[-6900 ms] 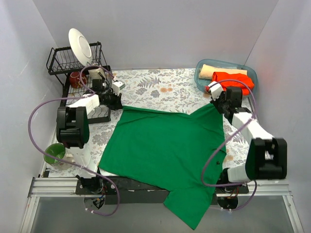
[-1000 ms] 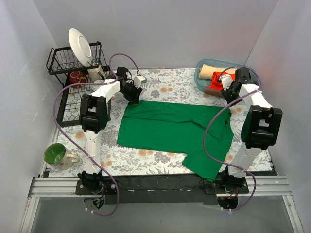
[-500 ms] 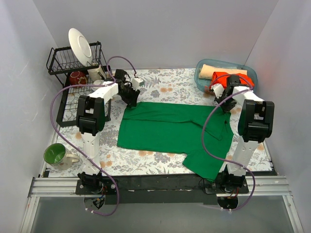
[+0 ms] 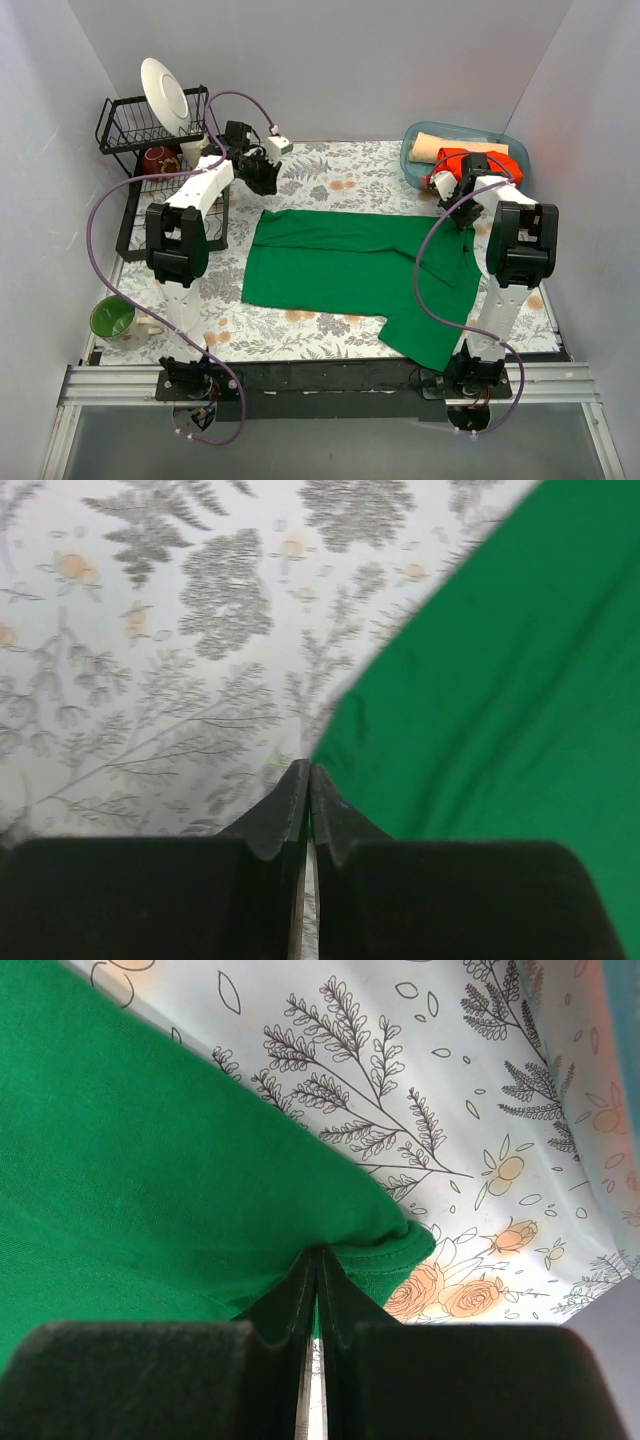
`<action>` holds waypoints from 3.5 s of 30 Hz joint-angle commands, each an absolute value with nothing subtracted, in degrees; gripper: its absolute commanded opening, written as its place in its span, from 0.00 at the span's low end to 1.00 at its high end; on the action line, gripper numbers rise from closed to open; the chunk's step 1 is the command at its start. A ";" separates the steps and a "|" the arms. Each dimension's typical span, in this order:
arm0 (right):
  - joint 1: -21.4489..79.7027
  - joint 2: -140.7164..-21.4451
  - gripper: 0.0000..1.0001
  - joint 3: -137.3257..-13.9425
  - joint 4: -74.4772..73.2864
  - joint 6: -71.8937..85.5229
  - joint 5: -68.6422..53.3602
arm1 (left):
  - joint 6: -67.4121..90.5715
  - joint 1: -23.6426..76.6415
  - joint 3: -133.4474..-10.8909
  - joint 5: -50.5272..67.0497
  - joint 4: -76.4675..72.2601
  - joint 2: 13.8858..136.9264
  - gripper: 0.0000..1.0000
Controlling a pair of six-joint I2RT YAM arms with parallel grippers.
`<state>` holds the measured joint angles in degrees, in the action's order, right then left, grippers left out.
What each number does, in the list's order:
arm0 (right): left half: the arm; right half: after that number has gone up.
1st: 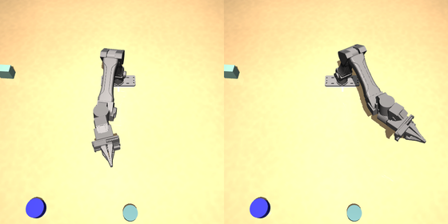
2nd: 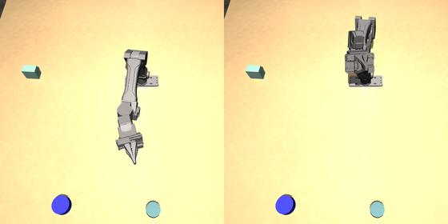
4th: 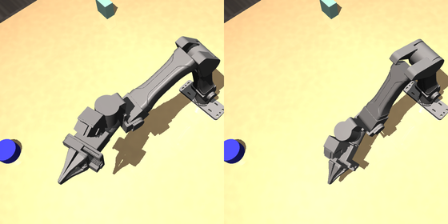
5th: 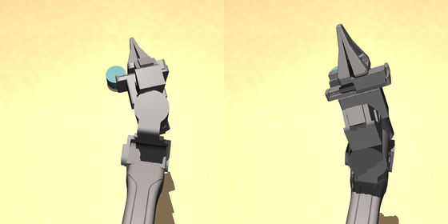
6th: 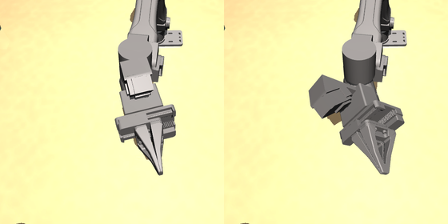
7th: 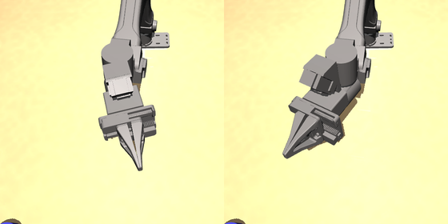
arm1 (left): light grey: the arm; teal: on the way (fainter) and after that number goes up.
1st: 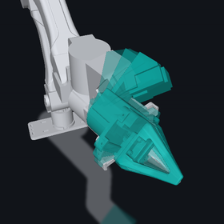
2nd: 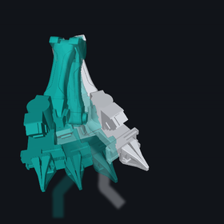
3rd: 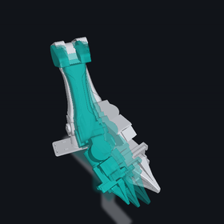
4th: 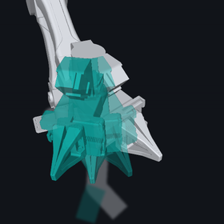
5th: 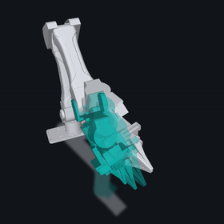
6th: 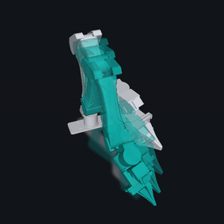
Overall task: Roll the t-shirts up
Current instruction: Fold the T-shirt at the center of the board.
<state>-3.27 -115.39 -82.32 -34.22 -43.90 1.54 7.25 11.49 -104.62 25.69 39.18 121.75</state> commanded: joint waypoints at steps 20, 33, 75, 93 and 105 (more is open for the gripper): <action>-1.93 -118.47 0.06 -86.48 -33.05 -44.74 3.52 | 10.45 10.99 -97.92 21.36 39.38 126.13 0.00; 2.63 -122.43 0.06 -89.73 -29.44 -46.23 4.39 | 14.77 10.55 -90.79 9.76 34.27 119.98 0.00; 5.36 -125.33 0.48 -100.38 -57.04 -40.35 -29.00 | 12.92 11.60 -86.48 21.88 41.22 104.41 0.28; 5.45 -123.75 0.01 -98.53 -54.05 -39.37 -28.21 | 12.22 12.22 -86.57 20.74 40.87 103.71 0.28; 11.15 -111.11 0.01 -85.18 -53.79 -38.32 -30.23 | 10.99 12.22 -83.85 21.36 39.11 100.64 0.28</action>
